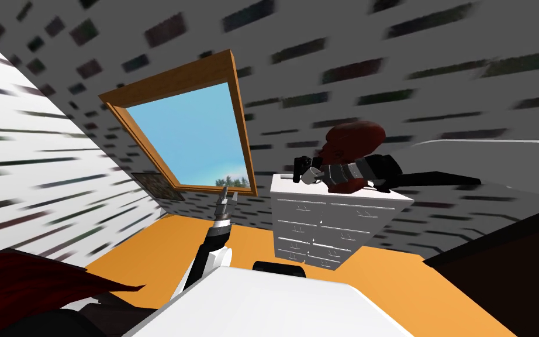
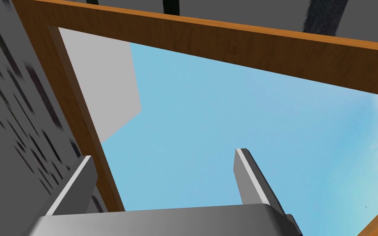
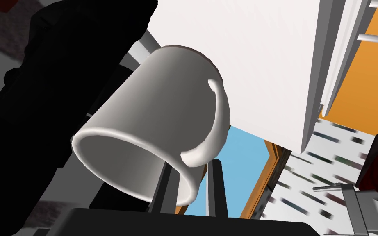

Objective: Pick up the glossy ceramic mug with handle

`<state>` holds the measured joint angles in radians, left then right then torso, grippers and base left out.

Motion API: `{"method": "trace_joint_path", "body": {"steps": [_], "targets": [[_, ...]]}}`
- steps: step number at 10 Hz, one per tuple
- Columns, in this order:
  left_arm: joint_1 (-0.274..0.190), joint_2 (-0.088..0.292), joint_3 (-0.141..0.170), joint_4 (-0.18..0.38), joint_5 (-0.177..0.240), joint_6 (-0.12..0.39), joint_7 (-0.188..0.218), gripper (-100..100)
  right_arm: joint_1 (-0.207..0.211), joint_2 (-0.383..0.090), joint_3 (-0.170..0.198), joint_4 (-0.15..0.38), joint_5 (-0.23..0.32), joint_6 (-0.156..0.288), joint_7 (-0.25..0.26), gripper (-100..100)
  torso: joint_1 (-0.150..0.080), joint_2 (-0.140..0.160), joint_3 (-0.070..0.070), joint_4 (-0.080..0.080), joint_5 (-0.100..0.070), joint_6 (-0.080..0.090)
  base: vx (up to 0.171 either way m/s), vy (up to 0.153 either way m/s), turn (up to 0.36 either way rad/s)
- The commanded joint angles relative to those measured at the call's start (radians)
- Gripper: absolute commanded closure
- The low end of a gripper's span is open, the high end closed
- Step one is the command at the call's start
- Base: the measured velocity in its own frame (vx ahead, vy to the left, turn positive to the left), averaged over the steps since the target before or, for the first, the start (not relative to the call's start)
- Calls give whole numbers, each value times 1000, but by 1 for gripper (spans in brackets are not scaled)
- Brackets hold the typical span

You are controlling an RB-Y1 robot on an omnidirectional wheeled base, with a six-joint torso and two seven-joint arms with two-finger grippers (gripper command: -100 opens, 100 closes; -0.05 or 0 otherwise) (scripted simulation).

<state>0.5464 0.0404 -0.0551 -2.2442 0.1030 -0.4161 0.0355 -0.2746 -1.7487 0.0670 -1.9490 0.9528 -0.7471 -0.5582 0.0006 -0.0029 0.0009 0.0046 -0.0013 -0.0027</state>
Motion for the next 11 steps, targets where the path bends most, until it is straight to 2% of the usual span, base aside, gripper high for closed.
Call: {"method": "trace_joint_path", "body": {"steps": [1,2,3,4,5,8,9,10,11], "targets": [[0,0,0,0,0,0,0,0,50,0,-50,1,-1,0,1,100,0,0,0,0,0,0,0,0,0],[0,0,0,0,0,0,0,0,80,0,-79,1,-1,0,1,100,-1,0,0,0,0,0,0,0,0],[0,0,0,0,0,0,0,0,92,0,-87,1,-1,0,1,100,-1,0,0,1,0,1,0,0,0],[0,0,0,0,0,0,0,0,131,-21,-127,-4,-30,-5,31,100,-2,0,0,1,0,1,5,17,33],[0,0,0,0,0,0,0,0,150,-21,-145,-4,-30,-5,31,100,-1,0,0,1,0,1,10,17,14],[0,0,0,0,0,0,0,0,241,-21,-235,-4,-30,-5,31,100,-1,0,1,2,0,1,2,3,-1],[0,0,0,0,0,0,0,0,256,-21,-245,-4,-30,-5,31,100,-2,0,1,2,0,1,0,0,0],[0,0,0,0,0,0,0,0,289,-42,-279,-10,-60,-10,61,100,-2,-1,1,2,0,1,5,18,34],[0,0,0,0,0,0,0,0,315,-42,-302,-10,-60,-10,61,100,-1,-1,1,2,1,1,12,20,19]]}}
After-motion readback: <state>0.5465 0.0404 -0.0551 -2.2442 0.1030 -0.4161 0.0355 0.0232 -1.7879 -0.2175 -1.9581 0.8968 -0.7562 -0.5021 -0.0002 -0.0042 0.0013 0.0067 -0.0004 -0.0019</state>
